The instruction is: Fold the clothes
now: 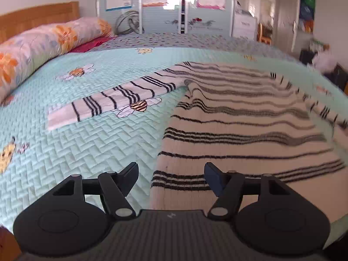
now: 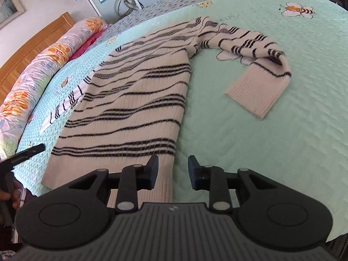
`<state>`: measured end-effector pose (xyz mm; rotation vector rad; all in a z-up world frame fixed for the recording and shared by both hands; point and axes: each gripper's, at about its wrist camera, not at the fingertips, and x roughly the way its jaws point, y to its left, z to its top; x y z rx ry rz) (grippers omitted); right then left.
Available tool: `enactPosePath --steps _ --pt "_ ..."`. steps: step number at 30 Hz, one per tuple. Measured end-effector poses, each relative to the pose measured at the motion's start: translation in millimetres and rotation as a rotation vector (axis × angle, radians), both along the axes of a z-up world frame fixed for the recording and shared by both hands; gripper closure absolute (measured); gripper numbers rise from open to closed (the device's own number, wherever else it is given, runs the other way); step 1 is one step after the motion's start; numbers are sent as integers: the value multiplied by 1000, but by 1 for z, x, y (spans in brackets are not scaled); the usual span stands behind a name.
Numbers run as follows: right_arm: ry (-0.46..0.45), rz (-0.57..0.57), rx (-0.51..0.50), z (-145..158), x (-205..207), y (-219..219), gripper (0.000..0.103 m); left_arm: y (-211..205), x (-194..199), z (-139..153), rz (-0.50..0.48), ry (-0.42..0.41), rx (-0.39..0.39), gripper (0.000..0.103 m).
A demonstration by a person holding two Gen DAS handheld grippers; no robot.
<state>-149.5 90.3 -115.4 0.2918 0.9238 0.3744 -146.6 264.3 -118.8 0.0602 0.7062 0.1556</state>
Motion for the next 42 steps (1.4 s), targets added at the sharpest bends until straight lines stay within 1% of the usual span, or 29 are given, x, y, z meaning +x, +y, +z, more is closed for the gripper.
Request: enactPosePath --steps 1,2,3,4,6,8,9,11,12,13,14,15,16,17,19,20,22,23,24,25,26,27,28,30,33,34,37,40,42 --pt "7 5 -6 -2 -1 3 69 -6 7 -9 -24 27 64 34" --pt "14 8 -14 -5 -3 6 65 -10 13 -18 -27 50 118 34" --pt "21 10 -19 -6 -5 8 64 -11 19 -26 -18 72 156 34" --pt "27 11 -22 -8 -6 8 63 -9 22 -32 -17 82 162 35" --pt "37 6 -24 -11 -9 8 60 -6 21 -34 -32 73 145 40" --pt "51 -8 -26 -15 -10 6 57 -8 18 -35 -50 65 166 40" --pt "59 -17 -19 -17 -9 5 57 -10 16 -36 -60 60 182 43" --pt "65 -28 -9 -20 -9 4 57 -12 13 -37 -82 57 151 57" --pt "65 -30 -6 -21 -9 4 57 -12 12 -36 -87 56 117 68" --pt "62 -28 -6 -20 -10 4 56 -11 13 -35 -88 57 88 77" --pt "59 -25 -6 -20 -11 5 56 -9 15 -34 -93 61 66 82" --pt "59 -25 -4 -20 -11 4 56 -7 17 -32 -94 65 33 92" --pt "58 -25 -2 -20 -11 4 56 -4 19 -30 -92 71 -4 93" --pt "59 -27 3 -21 -11 3 56 2 21 -27 -81 75 -61 93" --pt "60 -30 12 -21 -11 2 56 29 20 -19 -17 65 -285 94" --pt "61 -31 16 -21 -11 1 56 51 14 -21 36 38 -480 95" --pt "59 -34 20 -21 -12 -1 56 100 -5 -29 157 -34 -927 95" --pt "59 -35 23 -22 -12 -2 56 121 -16 -39 239 -65 -1070 95" --pt "59 -35 27 -23 -13 -3 56 140 -28 -53 329 -93 -1181 95" --pt "59 -35 28 -24 -12 -3 56 149 -34 -64 400 -82 -1199 95" --pt "59 -34 29 -26 -12 -3 55 156 -39 -74 462 -56 -1181 95" --pt "58 -30 29 -26 -11 -3 55 157 -41 -81 482 -53 -1174 96" --pt "54 -27 25 -26 -10 -2 55 157 -44 -86 486 -60 -1173 96" --pt "46 -23 19 -25 -11 -1 55 148 -42 -83 478 -66 -1139 96" --pt "45 -31 38 -23 -9 -4 53 136 -33 -80 455 -47 -1123 96" --pt "45 -33 51 -23 -7 -5 52 134 -32 -80 452 -43 -1109 96" --pt "39 -31 93 -23 -3 -5 46 131 -31 -81 446 -45 -1102 95" --pt "71 -23 172 -30 4 -1 37 133 -33 -84 447 -44 -1103 93" --pt "69 -10 178 -34 6 8 35 135 -32 -84 451 -40 -1098 93"
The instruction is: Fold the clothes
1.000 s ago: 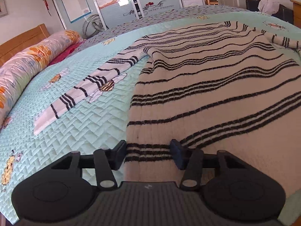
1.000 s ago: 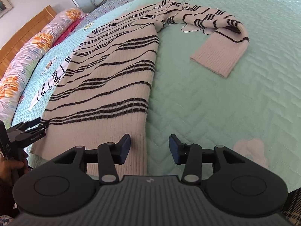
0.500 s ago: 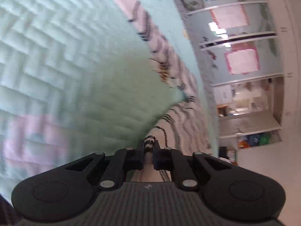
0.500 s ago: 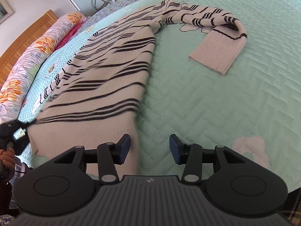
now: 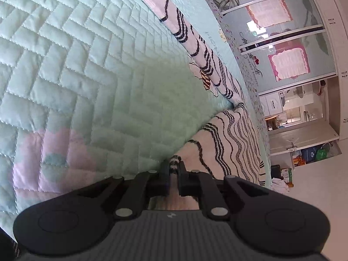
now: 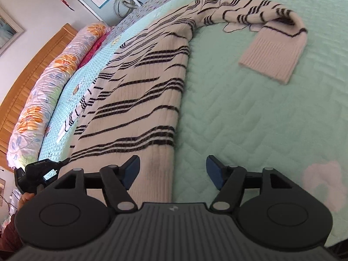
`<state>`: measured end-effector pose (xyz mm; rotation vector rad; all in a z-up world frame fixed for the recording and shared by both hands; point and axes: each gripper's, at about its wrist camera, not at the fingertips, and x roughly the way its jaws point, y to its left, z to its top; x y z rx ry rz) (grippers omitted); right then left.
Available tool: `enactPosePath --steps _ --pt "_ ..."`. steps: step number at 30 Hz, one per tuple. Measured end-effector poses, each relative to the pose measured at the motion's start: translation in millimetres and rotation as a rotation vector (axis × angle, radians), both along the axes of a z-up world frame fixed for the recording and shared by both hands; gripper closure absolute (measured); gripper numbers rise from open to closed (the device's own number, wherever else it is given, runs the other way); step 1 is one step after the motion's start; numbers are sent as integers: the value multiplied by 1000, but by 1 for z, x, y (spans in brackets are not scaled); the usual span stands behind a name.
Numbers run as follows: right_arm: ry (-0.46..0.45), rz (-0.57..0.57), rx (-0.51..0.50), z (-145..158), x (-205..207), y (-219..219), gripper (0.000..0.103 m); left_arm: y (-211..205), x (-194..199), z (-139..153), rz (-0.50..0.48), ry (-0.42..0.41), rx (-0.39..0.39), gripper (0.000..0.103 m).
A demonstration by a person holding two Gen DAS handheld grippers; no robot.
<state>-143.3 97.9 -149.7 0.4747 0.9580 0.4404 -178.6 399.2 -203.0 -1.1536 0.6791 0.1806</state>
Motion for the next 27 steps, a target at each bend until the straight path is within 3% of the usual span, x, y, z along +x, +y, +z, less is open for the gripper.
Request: enactPosePath --steps 3,4,5,6,9,12,15,18,22,24,27 --pt "-34 50 -44 0 3 15 35 2 5 2 -2 18 21 93" --pt "-43 70 -64 1 4 20 49 1 7 4 -2 28 31 93" --pt "-39 85 -68 1 6 22 86 -1 8 6 -3 37 42 93" --pt "-18 92 -42 -1 9 23 97 -2 11 9 -5 49 57 93" --pt "-14 74 5 2 8 11 96 -5 11 18 -19 65 48 95" --pt "-46 37 94 26 -4 -23 97 -21 8 33 -94 -4 2 95" --pt "-99 26 51 47 -19 -45 97 -48 11 41 -198 -20 22 95" --pt "-38 30 -12 26 -16 -47 100 -60 18 25 -193 67 75 95" --pt "35 37 -58 -8 -17 -41 103 -50 14 18 -117 70 69 95" --pt "37 35 -37 -7 -19 -45 103 -43 13 24 -101 64 104 94" --pt "29 22 -60 -4 -18 -48 103 -34 13 24 -110 60 84 92"
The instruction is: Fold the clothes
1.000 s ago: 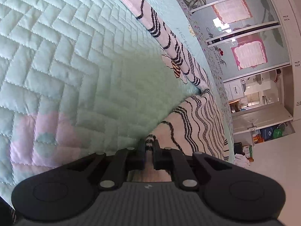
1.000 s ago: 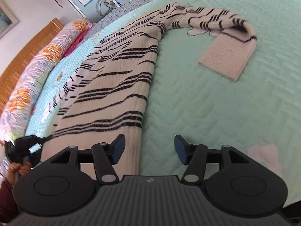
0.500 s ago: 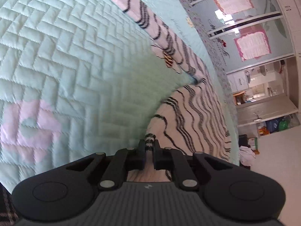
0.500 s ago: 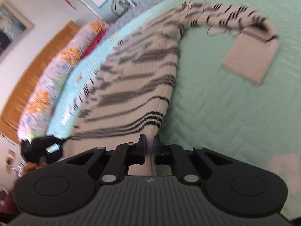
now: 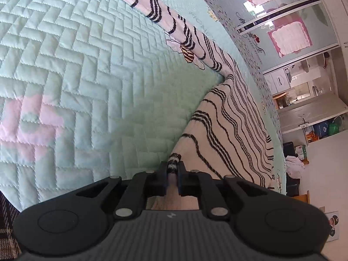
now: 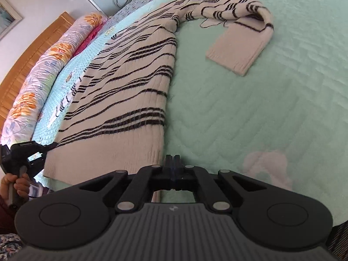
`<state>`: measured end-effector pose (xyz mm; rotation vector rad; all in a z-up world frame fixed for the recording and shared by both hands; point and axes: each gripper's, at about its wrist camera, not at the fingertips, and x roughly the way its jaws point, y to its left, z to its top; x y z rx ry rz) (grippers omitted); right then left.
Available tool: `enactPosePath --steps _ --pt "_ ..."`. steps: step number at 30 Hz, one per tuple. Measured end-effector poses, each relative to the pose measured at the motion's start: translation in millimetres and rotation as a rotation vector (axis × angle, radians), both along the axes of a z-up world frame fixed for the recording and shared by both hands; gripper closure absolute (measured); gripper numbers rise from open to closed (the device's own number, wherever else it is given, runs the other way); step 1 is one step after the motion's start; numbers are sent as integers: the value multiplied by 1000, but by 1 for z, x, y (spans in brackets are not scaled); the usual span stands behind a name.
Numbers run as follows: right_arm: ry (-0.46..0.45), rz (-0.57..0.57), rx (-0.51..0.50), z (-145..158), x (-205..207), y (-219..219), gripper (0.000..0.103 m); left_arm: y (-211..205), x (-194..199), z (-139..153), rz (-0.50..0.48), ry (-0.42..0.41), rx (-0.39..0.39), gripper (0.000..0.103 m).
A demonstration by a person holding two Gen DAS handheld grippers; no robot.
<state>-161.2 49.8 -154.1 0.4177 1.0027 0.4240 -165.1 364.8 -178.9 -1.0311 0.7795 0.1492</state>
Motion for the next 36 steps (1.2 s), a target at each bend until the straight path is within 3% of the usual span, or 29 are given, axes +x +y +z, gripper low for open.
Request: enactPosePath --steps 3,6,11,14,18,20,25,28,30,34,36 --pt "27 -32 44 -2 0 -7 103 0 -9 3 -1 -1 6 72" --pt "20 -61 39 3 1 -12 100 5 -21 6 34 4 -8 70" --pt "13 -141 57 10 4 -25 74 24 -46 18 117 2 -26 62" --pt "17 -182 72 13 12 -28 66 31 -46 31 122 -31 -18 60" --pt "13 -204 117 17 39 -21 57 37 -34 37 135 -88 -34 47" --pt "15 -225 151 13 62 -13 48 38 -21 37 124 -101 -31 47" --pt "75 -351 283 -5 120 8 48 42 31 31 76 -102 -58 46" --pt "83 -372 332 -8 144 19 48 39 69 41 22 -134 -10 46" --pt "39 -303 294 1 159 26 48 33 96 50 -12 -146 44 46" --pt "-87 -188 109 25 195 30 48 23 158 60 -91 -135 164 46" --pt "-142 -152 81 33 217 25 47 17 190 63 -140 -136 249 46"
